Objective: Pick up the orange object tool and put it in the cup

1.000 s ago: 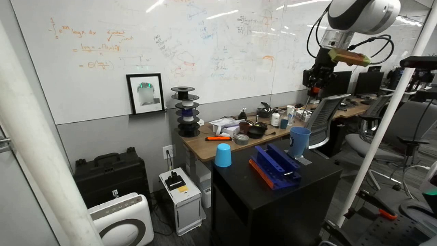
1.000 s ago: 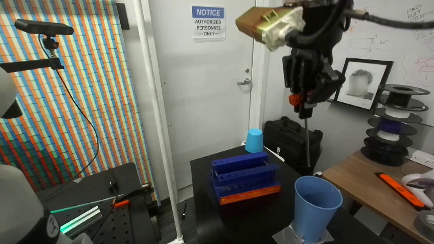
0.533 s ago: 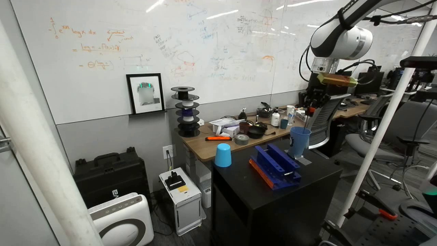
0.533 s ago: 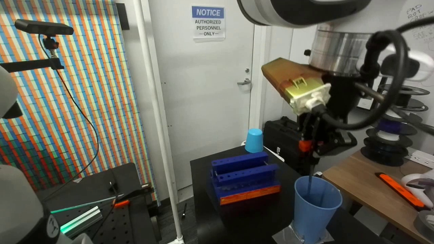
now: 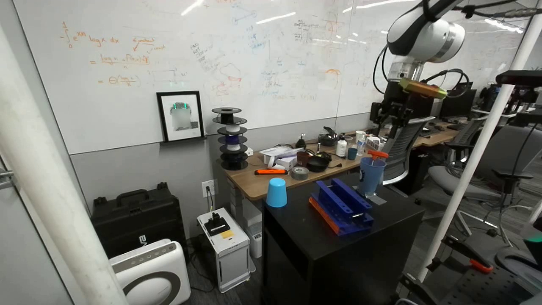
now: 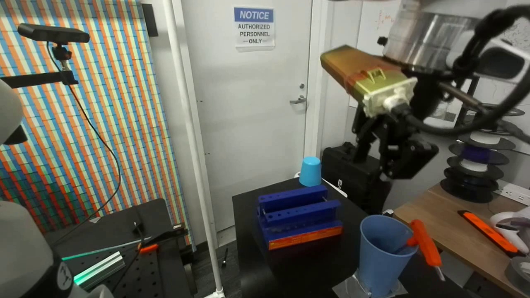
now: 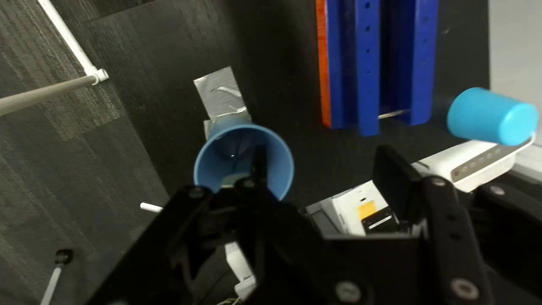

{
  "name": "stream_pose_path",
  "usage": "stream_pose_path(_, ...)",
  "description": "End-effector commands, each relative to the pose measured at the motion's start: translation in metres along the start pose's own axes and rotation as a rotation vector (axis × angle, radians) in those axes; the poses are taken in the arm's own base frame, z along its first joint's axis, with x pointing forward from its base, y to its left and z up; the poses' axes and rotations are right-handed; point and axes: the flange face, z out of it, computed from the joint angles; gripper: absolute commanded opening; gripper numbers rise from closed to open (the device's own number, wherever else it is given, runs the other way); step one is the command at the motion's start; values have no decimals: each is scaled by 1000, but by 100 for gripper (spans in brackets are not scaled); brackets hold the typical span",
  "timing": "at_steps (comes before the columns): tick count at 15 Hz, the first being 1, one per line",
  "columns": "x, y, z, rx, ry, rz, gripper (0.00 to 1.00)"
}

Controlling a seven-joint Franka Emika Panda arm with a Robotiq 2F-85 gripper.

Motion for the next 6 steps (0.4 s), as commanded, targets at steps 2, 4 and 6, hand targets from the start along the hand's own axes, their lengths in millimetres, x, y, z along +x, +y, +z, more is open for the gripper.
stream_pose_path(2, -79, -49, -60, 70, -70, -239, 100)
stream_pose_path(4, -120, -70, -73, 83, -158, -296, 100)
stream_pose_path(6, -98, -65, -68, 59, -156, -262, 100)
